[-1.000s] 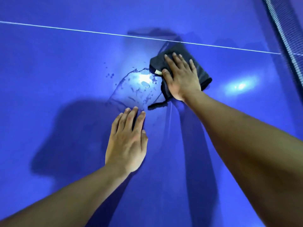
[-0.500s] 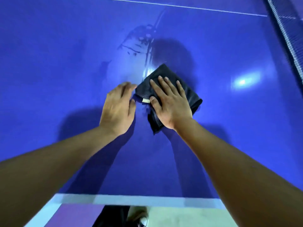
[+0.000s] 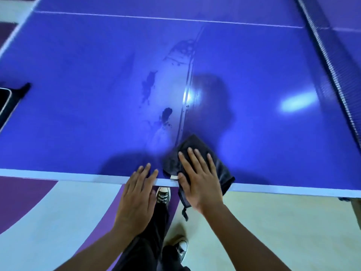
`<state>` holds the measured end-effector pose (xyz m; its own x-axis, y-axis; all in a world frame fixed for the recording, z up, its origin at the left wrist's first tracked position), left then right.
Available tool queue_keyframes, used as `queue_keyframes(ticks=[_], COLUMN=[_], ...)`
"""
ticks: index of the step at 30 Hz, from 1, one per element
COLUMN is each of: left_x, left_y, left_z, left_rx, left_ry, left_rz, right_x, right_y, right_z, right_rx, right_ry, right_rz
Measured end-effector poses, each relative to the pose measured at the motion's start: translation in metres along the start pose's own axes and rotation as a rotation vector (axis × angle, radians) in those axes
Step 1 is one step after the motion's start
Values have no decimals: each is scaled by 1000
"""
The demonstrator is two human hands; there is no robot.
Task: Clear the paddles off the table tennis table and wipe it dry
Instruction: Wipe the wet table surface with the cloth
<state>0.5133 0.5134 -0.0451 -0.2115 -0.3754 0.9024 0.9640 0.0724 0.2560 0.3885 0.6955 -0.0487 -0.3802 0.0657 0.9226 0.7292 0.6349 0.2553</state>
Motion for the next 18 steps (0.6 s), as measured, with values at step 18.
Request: queue_keyframes(ticks=[18], left_x=[70], left_y=[-141], left_z=[-54], left_rx=[-3], left_ry=[18], left_rz=[144], right_x=[40], right_y=[-157], right_z=[-1], right_rx=[-159], right_ry=[-22], right_rz=[47])
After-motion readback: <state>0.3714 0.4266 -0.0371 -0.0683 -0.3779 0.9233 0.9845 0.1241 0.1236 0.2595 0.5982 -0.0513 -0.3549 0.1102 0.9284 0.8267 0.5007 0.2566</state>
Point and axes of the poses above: each hand's wrist, its own y-axis away from the middle knuckle, its own x-axis out of the back of the hand, z = x × y, the point moved 1 cm from there along -y, towards the middle knuckle, and after that the axes turned 13 degrees about -z, right-handed, at the moved point
